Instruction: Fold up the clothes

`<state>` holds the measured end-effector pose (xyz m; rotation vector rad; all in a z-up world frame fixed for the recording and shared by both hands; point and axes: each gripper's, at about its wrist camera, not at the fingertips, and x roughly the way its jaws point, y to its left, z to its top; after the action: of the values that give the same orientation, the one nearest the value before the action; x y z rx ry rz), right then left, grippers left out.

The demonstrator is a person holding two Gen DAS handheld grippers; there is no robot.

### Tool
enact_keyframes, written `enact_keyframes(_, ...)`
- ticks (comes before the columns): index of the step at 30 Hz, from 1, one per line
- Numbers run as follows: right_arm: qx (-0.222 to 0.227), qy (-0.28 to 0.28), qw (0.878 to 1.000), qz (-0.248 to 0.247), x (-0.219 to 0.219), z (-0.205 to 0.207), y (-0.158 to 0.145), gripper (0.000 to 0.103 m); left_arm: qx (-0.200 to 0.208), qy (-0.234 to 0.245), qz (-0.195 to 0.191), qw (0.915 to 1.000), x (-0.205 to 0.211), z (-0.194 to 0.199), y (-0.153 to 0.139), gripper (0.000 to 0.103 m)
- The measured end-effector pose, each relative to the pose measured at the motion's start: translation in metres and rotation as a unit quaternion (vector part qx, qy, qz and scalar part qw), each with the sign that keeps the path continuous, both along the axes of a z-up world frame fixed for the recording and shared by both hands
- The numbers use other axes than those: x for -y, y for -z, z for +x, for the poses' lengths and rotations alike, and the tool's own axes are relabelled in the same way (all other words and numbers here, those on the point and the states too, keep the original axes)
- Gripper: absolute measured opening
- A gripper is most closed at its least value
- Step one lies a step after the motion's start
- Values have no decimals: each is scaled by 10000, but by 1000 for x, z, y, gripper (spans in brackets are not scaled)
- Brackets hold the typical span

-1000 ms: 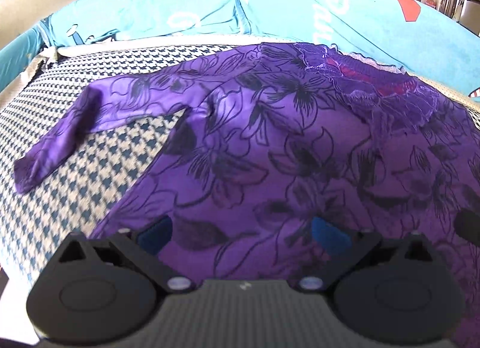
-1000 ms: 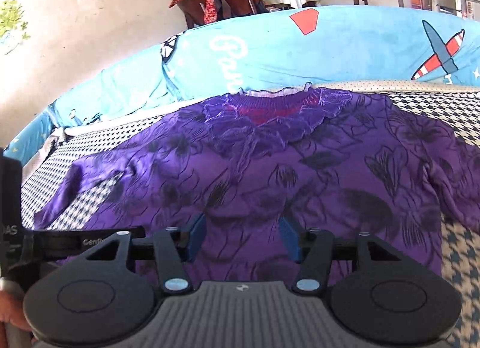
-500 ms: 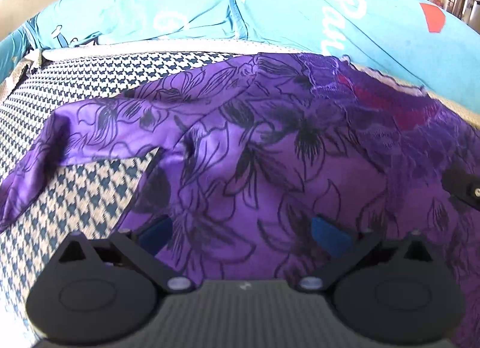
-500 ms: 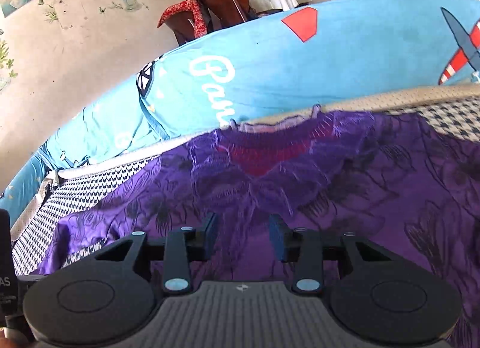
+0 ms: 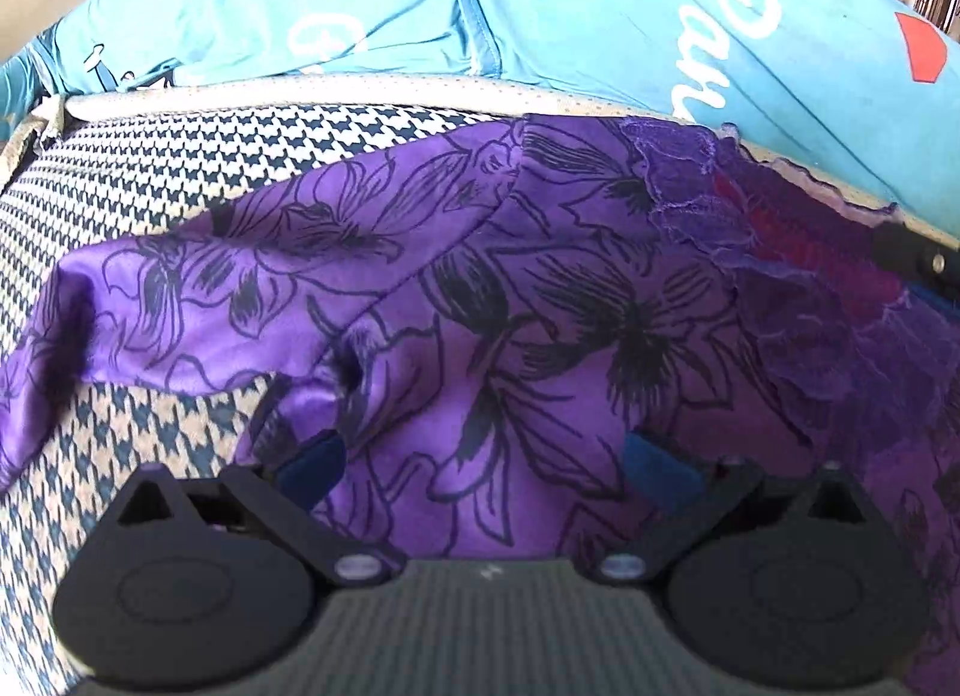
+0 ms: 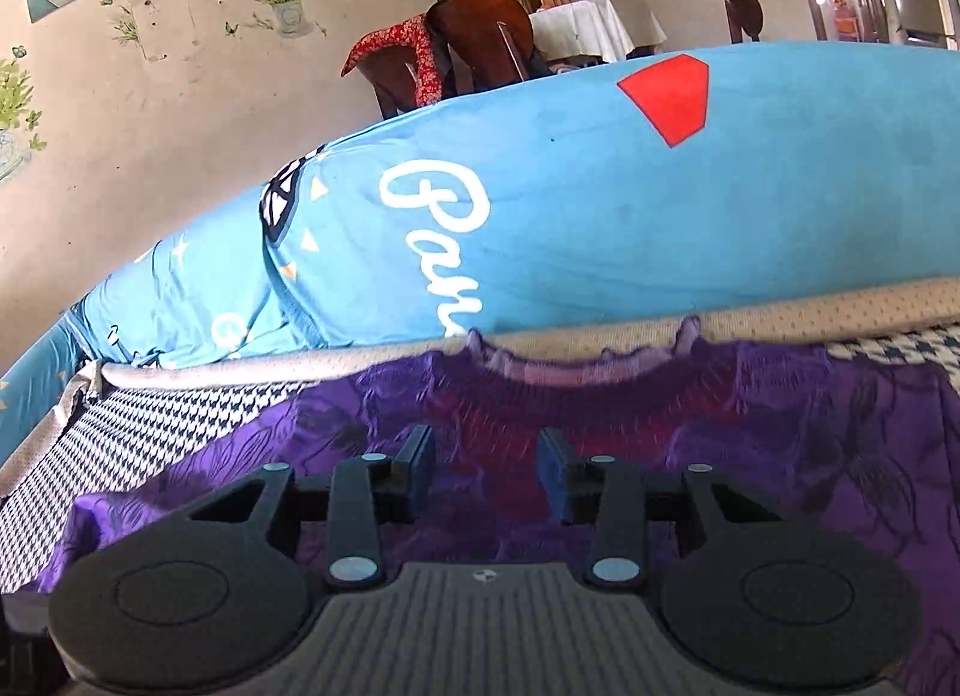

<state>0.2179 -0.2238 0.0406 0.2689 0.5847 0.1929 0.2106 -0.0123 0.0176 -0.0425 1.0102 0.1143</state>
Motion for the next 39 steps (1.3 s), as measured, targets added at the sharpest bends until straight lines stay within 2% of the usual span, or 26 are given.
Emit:
enact_keyframes(5, 241, -61, 9996, -140, 0, 26, -1, 39, -157, -74, -94, 9998, -9, 9, 6, 103)
enact_keyframes(10, 388, -167, 9991, -59, 2, 44, 6, 39, -174, -69, -66, 9998, -8, 11, 6, 103)
enact_keyframes(21, 399, -411, 9979, -294, 1, 63, 34, 40, -173, -90, -60, 9998, -5, 12, 8, 103)
enact_keyframes(22, 383, -463, 9977, -305, 0, 63, 36, 39, -167, -88, -51, 9998, -5, 12, 9, 103)
enact_keyframes(23, 392, -512, 9973, -337, -2, 63, 36, 27, -160, -84, -42, 9998, -4, 12, 9, 103)
enact_keyframes(25, 364, -652, 9965, -378, -4, 63, 36, 12, -143, -74, -28, 9999, -4, 12, 9, 103)
enact_keyframes(30, 226, -872, 9953, -363, -6, 63, 39, 12, -126, -63, -16, 9999, -4, 12, 9, 103)
enact_keyframes(32, 237, -964, 9948, -208, -3, 63, 37, 12, -134, -58, -42, 9999, -5, 12, 9, 103)
enact_keyframes(39, -173, -1465, 9885, 320, 4, 72, 42, 12, -138, -33, -56, 9999, -5, 11, 9, 103)
